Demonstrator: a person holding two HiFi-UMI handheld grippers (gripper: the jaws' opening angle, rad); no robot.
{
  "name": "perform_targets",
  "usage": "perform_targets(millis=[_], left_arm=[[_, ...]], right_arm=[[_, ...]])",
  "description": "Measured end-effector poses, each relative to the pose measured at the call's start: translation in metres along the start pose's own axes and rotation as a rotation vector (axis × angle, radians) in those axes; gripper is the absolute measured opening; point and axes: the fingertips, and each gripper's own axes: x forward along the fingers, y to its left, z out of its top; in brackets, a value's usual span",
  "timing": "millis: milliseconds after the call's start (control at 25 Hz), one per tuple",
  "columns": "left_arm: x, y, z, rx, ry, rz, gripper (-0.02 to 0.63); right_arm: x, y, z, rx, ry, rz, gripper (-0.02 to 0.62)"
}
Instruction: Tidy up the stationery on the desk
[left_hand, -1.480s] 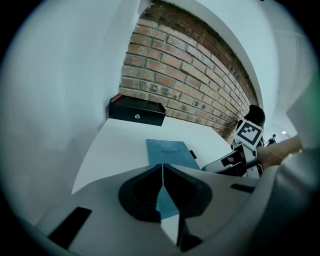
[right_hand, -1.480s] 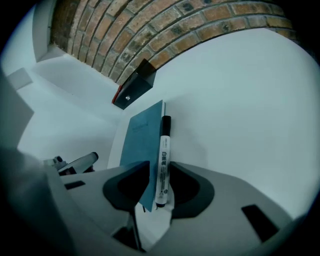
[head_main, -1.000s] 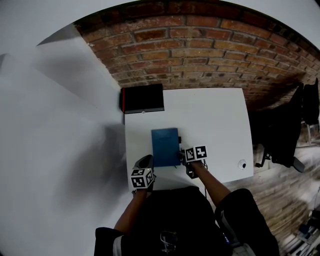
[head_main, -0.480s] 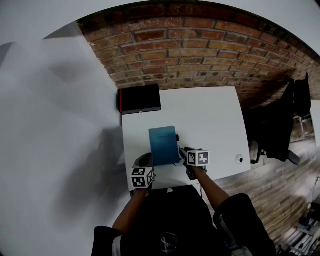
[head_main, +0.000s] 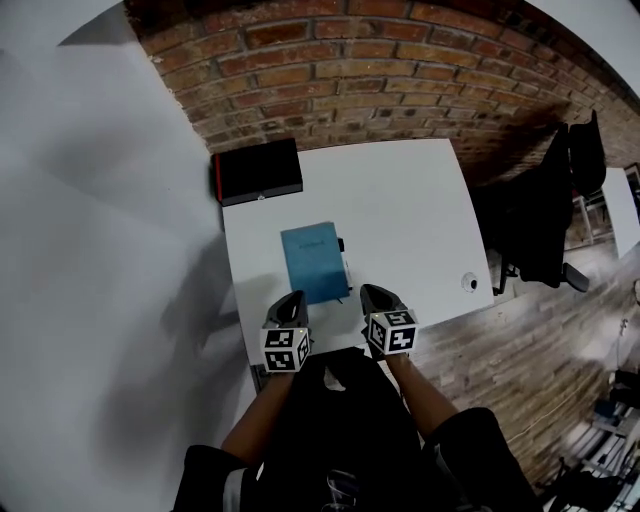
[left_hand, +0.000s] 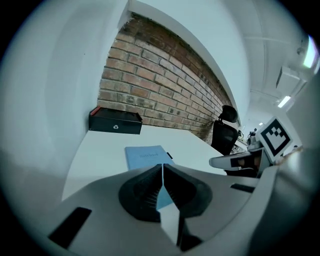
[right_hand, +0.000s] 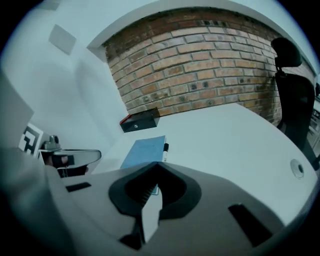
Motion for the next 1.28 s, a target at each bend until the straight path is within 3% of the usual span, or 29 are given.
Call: perform_targets(millis=[280,440,520,880,1280], left_arm=[[-0.034,-0.037,-0.006,0.033,-0.058,0.05,0.023],[-0.067,-0.064,-0.016,0.023,-0.113,0.107,0.023],[-0.083,-0.081,-0.024,0.026,-0.135,0.134,0.023],[-0.132,-0.152,-0.042,0.068,-0.206,0.178,0.023],[-0.148,-0.182,-0.051,0.098,-0.216,0.189,0.023]], right_arm=[[-0.056,0.008,0.007,-0.103,-0.127,0.016,0.021],[-0.106,0.019,0.005,-0.295,-0.185,0.036,0.021],[-0.132,0.02,0.001,-0.338,-0.211,0.052,0.021],[-0.202,0.005,-0.028,-0.314,-0.26,0.097,0.021],[-0.231,0.002,-0.036,-0.302,-0.283,0.113,0.021]])
